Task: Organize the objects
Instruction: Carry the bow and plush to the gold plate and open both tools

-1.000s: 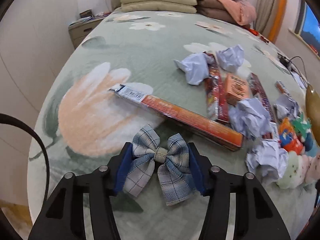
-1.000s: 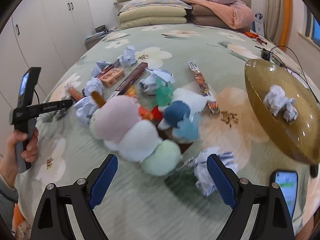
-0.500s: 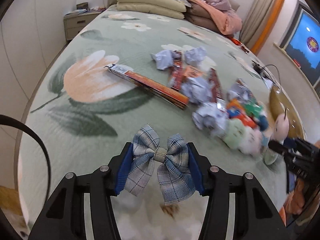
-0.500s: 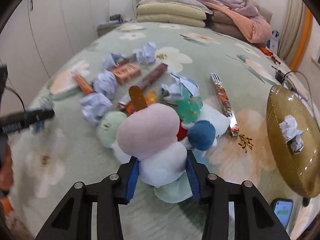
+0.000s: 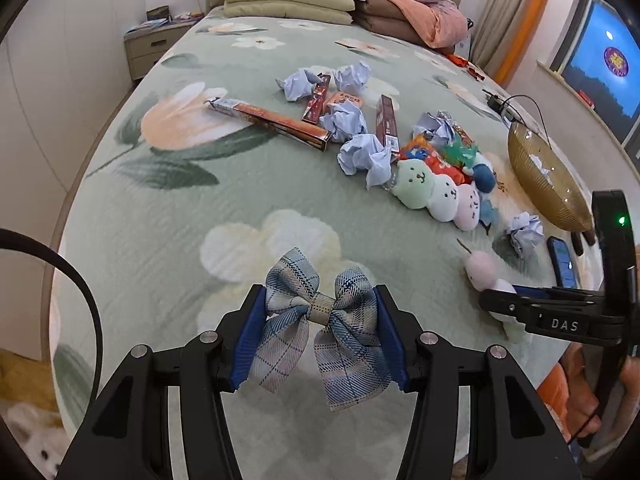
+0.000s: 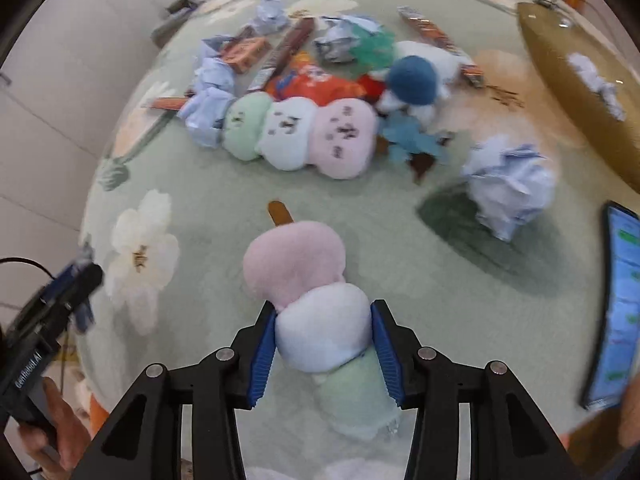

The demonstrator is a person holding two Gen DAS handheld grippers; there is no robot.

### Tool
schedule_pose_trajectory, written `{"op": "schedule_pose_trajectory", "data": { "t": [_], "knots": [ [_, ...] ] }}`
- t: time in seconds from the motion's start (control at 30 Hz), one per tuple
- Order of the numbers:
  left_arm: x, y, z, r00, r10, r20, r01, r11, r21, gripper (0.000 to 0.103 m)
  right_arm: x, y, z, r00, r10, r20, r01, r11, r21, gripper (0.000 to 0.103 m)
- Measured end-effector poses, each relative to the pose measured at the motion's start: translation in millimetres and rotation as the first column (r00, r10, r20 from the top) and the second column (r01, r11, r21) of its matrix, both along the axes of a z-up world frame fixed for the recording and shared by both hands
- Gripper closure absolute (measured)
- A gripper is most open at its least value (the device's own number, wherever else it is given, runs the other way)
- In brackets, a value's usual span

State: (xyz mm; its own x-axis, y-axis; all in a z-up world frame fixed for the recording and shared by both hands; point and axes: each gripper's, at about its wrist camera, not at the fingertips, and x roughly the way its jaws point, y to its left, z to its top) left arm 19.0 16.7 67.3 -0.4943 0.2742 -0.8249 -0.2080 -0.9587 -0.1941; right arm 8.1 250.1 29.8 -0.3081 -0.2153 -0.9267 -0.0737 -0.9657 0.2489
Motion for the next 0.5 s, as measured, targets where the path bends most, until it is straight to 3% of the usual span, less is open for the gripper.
{"op": "schedule_pose_trajectory", "data": {
  "t": [0.13, 0.27, 0.33, 0.43, 0.5],
  "knots": [
    [3, 4, 1, 1.0, -0.005, -0.01, 0.005, 1.0, -0.001, 0.053, 15, 11, -2, 0.999, 0.015, -0.031, -0.017, 0.997, -0.07, 0.053],
    [3, 9, -6, 1.0, -0.016, 0.01, 0.016, 1.0, 0.004, 0.053, 31, 20, -4, 0.998, 0.015, -0.062, -0.02, 0.996, -0.091, 0.029],
    [5, 13, -7, 1.0, -0.022, 0.016, 0.022, 1.0, -0.001, 0.053, 34, 17, -8, 0.997, 0.031, -0.072, -0.038, 0.994, -0.098, 0.029],
    [7, 17, -4, 1.0, -0.029, 0.012, 0.029, 1.0, -0.009, 0.053, 38, 6, -11, 0.992, 0.061, -0.113, -0.065, 0.997, -0.029, 0.03],
    [7, 19, 0, 1.0, -0.029, 0.007, 0.029, 1.0, -0.002, 0.053, 43, 2, -10, 0.987, 0.078, -0.138, -0.073, 0.996, 0.042, 0.05]
  ]
}}
